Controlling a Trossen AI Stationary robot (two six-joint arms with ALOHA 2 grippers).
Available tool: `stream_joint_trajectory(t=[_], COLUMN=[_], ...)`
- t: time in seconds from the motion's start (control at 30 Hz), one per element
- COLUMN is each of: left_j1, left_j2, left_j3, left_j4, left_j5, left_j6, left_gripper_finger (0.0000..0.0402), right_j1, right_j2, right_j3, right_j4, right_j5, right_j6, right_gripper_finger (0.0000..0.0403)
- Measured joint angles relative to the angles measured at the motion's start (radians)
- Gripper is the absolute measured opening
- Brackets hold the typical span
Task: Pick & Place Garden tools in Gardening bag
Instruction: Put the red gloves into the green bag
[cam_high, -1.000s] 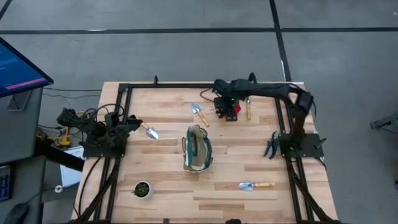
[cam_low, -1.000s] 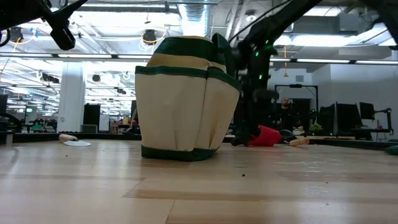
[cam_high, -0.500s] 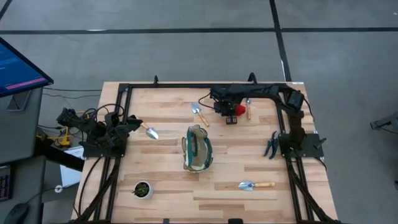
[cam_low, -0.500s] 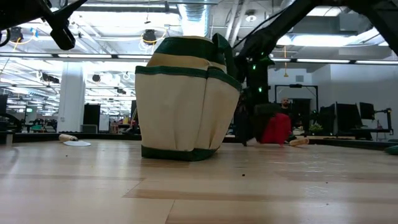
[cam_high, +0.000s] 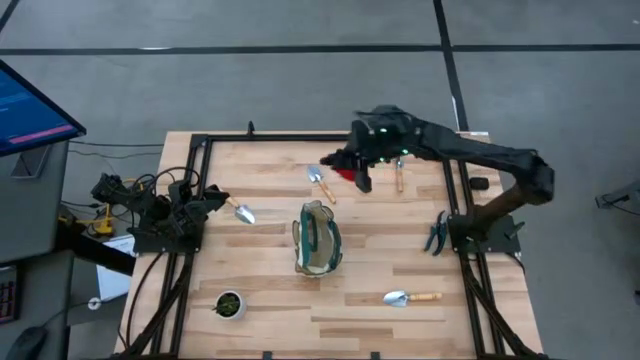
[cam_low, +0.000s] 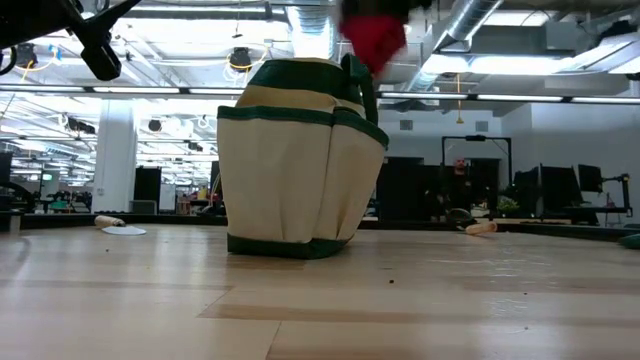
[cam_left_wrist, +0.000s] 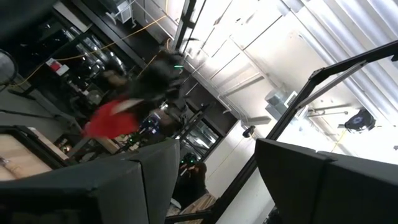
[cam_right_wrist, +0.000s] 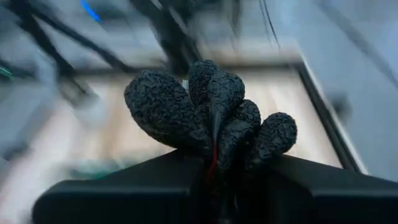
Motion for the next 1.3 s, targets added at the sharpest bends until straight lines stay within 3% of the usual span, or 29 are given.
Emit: stream_joint_trajectory(t=[0.1, 0.3, 0.37, 0.57, 0.8, 1.03, 1.3], left_j1=[0.000, 0.000, 0.000, 0.000, 0.000, 0.000, 0.000], left_j2=[0.000, 0.000, 0.000, 0.000, 0.029, 0.096, 0.146], left_j3=[0.000, 0.000, 0.000, 0.000, 0.000, 0.000, 0.000], left_j4=[0.000, 0.000, 0.000, 0.000, 0.001, 0.000, 0.005], left_j5=[0.000, 0.000, -0.001, -0.027, -0.028, -0.025, -0.015], left_j6=[0.000, 0.011, 0.038, 0.087, 0.082, 0.033, -0.005], left_gripper_finger=[0.0200, 0.0200, 0.0200, 0.0200, 0.0200, 0.0200, 0.0200], right_j1=[0.073, 0.148, 0.148, 0.173, 0.204, 0.208, 0.174], right_j2=[-0.019, 0.042, 0.090, 0.238, 0.357, 0.414, 0.413], right_j3=[-0.001, -0.002, -0.005, -0.004, -0.003, -0.003, -0.003], right_j4=[0.098, 0.209, 0.223, 0.463, 0.623, 0.553, 0.350], right_j5=[-0.040, -0.235, -0.351, -0.610, -0.757, -0.719, -0.506], right_j6=[-0.043, -0.157, -0.188, -0.169, -0.120, -0.212, -0.365], right_gripper_finger=[0.0036, 0.0036, 0.0036, 0.0036, 0.0036, 0.0036, 0.0036])
